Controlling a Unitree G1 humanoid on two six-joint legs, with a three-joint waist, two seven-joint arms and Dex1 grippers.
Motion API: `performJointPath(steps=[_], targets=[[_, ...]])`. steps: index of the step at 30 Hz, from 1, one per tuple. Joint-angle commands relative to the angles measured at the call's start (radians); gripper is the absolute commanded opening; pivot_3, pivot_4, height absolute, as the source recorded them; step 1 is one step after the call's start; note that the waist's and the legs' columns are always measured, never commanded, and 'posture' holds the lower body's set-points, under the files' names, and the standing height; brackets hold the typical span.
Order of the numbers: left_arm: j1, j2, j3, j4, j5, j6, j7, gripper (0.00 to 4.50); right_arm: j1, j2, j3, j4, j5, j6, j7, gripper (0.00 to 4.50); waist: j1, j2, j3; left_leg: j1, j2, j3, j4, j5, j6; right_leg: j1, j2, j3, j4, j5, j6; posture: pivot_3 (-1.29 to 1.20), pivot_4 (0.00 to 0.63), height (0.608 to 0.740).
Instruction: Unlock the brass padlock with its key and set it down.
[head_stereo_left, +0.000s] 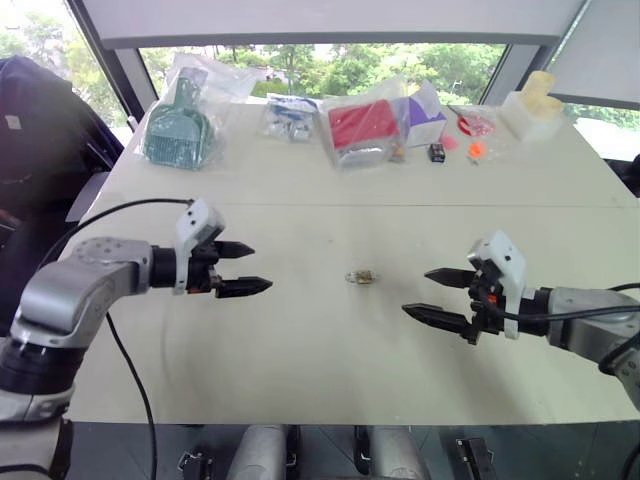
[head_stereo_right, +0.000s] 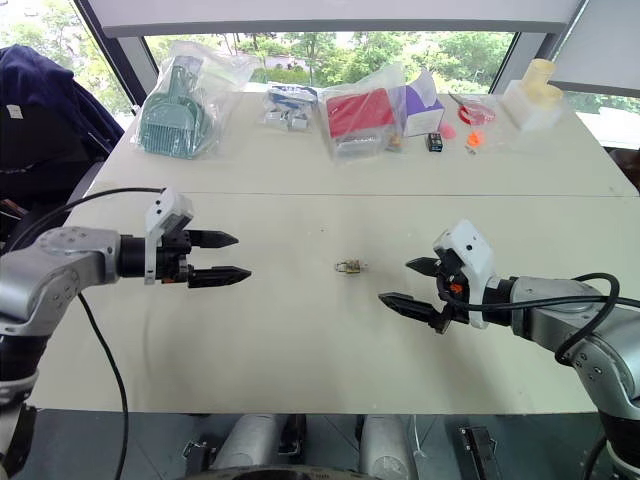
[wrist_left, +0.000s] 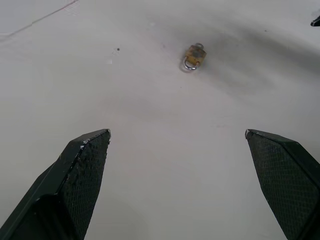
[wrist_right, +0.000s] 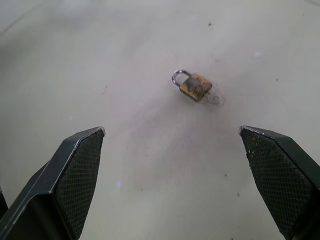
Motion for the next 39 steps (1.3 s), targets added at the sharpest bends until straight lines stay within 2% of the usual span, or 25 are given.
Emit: performJointPath(steps=[1, 4, 6, 9, 14, 19, 24, 31, 34, 39], targets=[[-0.080, 0.035, -0.041, 0.048, 0.060, -0.056, -0.071, 4.50, 0.000, -0.017, -0.055, -0.020, 0.008, 0.008, -0.012, 4.47, 0.000, 0.000, 0.000, 0.000, 0.000, 0.000, 0.000, 0.000, 0.000, 0.000, 0.000, 0.000, 0.000, 0.000, 0.000, 0.00, 0.150, 0.740], [-0.281, -0.024, -0.144, 0.199, 0.128, -0.142, -0.193, 4.50, 0.027, -0.007, -0.106, -0.029, 0.012, 0.016, -0.038, 4.47, 0.014, -0.001, 0.000, 0.000, 0.000, 0.000, 0.000, 0.000, 0.000, 0.001, 0.001, -0.002, 0.000, 0.000, 0.000, 0.00, 0.150, 0.740], [-0.408, -0.113, -0.233, 0.333, 0.204, -0.232, -0.251, 4.50, 0.034, 0.016, -0.108, -0.041, 0.013, 0.012, -0.062, 4.47, 0.029, -0.001, 0.000, -0.001, 0.000, 0.000, 0.004, 0.000, 0.001, 0.002, 0.005, -0.003, 0.000, 0.000, 0.000, 0.00, 0.150, 0.740], [-0.566, -0.300, -0.366, 0.581, 0.350, -0.406, -0.293, 4.50, 0.039, 0.066, -0.086, -0.071, 0.005, 0.003, -0.116, 4.47, 0.032, -0.001, 0.000, -0.001, 0.000, 0.000, 0.013, -0.003, 0.007, 0.006, 0.005, -0.004, 0.000, 0.000, 0.000, 0.00, 0.150, 0.740], [-0.735, -0.611, -0.492, 1.001, 0.537, -0.595, -0.285, 4.50, 0.089, 0.158, -0.100, -0.138, -0.012, -0.004, -0.231, 4.47, 0.027, -0.002, 0.001, -0.004, -0.002, 0.003, 0.016, -0.007, 0.014, 0.006, 0.004, -0.001, -0.001, 0.000, 0.001, 0.00, 0.150, 0.740], [-0.792, -0.805, -0.521, 1.289, 0.665, -0.742, -0.198, 4.50, 0.151, 0.236, -0.130, -0.207, -0.019, -0.012, -0.341, 4.47, 0.026, -0.002, 0.001, -0.007, -0.002, 0.004, 0.016, -0.008, 0.015, 0.002, 0.005, -0.001, 0.000, 0.002, 0.005, 0.00, 0.150, 0.740], [-0.810, -0.878, -0.508, 1.405, 0.746, -0.787, -0.168, 4.50, 0.238, 0.286, -0.173, -0.267, -0.011, -0.016, -0.406, 4.47, 0.029, -0.003, 0.001, -0.007, -0.001, 0.001, 0.016, -0.008, 0.015, 0.002, 0.005, -0.002, 0.001, 0.000, 0.003, 0.00, 0.150, 0.740], [-0.812, -0.894, -0.493, 1.447, 0.816, -0.799, -0.164, 4.50, 0.266, 0.298, -0.179, -0.273, -0.013, -0.037, -0.432, 4.47, 0.026, -0.002, 0.000, -0.002, -0.001, 0.001, 0.017, -0.008, 0.015, 0.006, 0.005, -0.002, 0.001, 0.000, 0.002, 0.00, 0.150, 0.740], [-0.787, -0.883, -0.517, 1.433, 0.849, -0.820, -0.222, 3.60, 0.249, 0.297, -0.167, -0.253, -0.020, -0.046, -0.433, 4.50, 0.026, -0.002, 0.000, -0.002, -0.001, 0.001, 0.017, -0.008, 0.015, 0.006, 0.005, -0.002, 0.001, 0.000, 0.002, 0.00, 0.150, 0.740], [-0.732, -0.853, -0.554, 1.391, 0.910, -0.857, -0.264, 1.16, 0.224, 0.290, -0.156, -0.224, -0.026, -0.052, -0.429, 4.50, 0.025, -0.002, 0.000, -0.002, 0.000, 0.001, 0.017, -0.008, 0.015, 0.007, 0.005, -0.002, 0.001, 0.000, 0.002, 0.00, 0.150, 0.740]])
